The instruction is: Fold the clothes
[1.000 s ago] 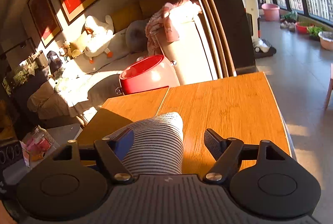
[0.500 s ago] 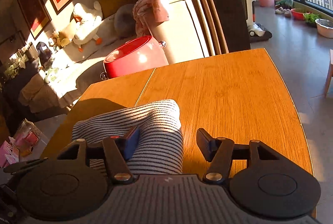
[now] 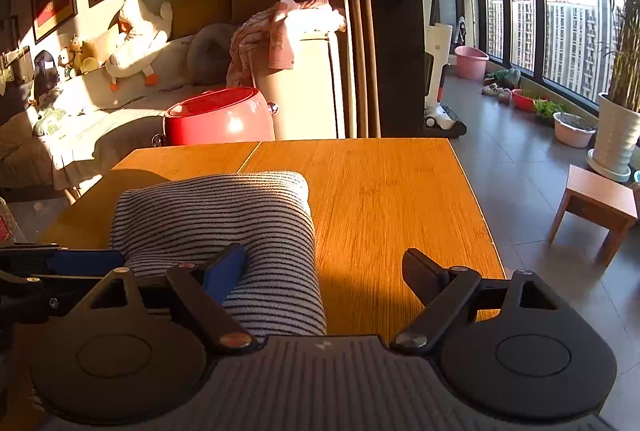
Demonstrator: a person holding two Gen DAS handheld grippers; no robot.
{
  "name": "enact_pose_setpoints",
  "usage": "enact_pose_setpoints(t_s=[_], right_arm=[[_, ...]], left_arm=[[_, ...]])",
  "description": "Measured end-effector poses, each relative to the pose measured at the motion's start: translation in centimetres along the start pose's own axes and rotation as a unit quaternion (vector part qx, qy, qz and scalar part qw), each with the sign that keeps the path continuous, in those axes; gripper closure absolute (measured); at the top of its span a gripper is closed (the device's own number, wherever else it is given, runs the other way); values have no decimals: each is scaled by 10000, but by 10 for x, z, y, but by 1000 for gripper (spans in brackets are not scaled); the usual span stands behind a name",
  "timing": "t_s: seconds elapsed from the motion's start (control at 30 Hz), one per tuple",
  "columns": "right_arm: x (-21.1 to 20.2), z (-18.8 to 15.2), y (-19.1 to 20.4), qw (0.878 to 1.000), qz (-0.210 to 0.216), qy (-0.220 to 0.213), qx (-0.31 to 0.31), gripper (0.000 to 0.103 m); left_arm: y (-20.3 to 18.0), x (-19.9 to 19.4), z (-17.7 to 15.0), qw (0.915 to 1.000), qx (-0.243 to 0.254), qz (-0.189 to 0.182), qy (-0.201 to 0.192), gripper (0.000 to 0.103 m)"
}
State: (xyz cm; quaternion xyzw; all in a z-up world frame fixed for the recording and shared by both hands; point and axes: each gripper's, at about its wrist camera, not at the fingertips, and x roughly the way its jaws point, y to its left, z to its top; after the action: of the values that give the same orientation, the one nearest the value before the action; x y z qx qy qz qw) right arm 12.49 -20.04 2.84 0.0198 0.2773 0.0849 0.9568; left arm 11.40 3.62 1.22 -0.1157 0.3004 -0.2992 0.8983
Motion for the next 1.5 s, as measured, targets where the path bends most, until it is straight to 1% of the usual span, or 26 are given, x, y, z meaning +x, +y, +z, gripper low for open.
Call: enact_pose_setpoints(t_s=[0.1,0.17,0.2,0.27,0.33,0.4,0.43,0.5,0.63,0.73,0.83,0.9,0.97,1.17,1.37,1.43,1.5], right_arm=[[-13,-1,2,9999,38,-55,-94,16],[-26,-5,-5,9996,263,-41,129,15],[-32,-8,-8,9990,376,-33,240,15],[-44,-15,-13,9972,638,-1,388,15],[-52,-25,-14,9954,873,75,389,21],[-51,-36,-11,9952,895,269,288,46],[-50,-40,-10,9953,882,284,276,48],[-46,-47,-7,9955,857,311,254,48],[-35,-43,0,9953,894,260,259,48],[-19,-38,12,9945,993,217,271,48],[1,-31,23,9931,1115,188,307,44],[20,-25,32,9916,1224,196,373,40],[38,-15,40,9902,1303,239,432,39],[83,12,61,9899,1387,242,163,36],[107,26,67,9890,1453,245,139,31],[112,29,65,9881,1497,287,219,30],[116,30,60,9865,1559,357,347,27]], left_arm=[[-5,-13,0,9998,-80,198,-12,27],[-9,-18,-2,9994,-80,349,35,26],[-10,-18,-4,9992,-94,362,106,26],[-12,-12,-11,9988,-140,353,304,31],[-12,-6,-16,9983,-190,353,424,34],[-13,1,-21,9978,-257,360,492,37],[-12,2,-22,9978,-266,364,494,39],[-10,5,-23,9978,-270,374,480,41],[0,6,-21,9976,-336,459,387,41],[18,5,-18,9966,-507,592,248,40],[39,6,-10,9949,-645,760,130,37],[58,11,0,9934,-686,911,68,33],[74,17,8,9920,-681,1064,40,26],[110,21,28,9880,-776,1332,-112,27],[121,26,37,9867,-793,1401,-210,27],[122,27,38,9869,-786,1391,-230,27],[123,27,38,9871,-784,1377,-245,27]])
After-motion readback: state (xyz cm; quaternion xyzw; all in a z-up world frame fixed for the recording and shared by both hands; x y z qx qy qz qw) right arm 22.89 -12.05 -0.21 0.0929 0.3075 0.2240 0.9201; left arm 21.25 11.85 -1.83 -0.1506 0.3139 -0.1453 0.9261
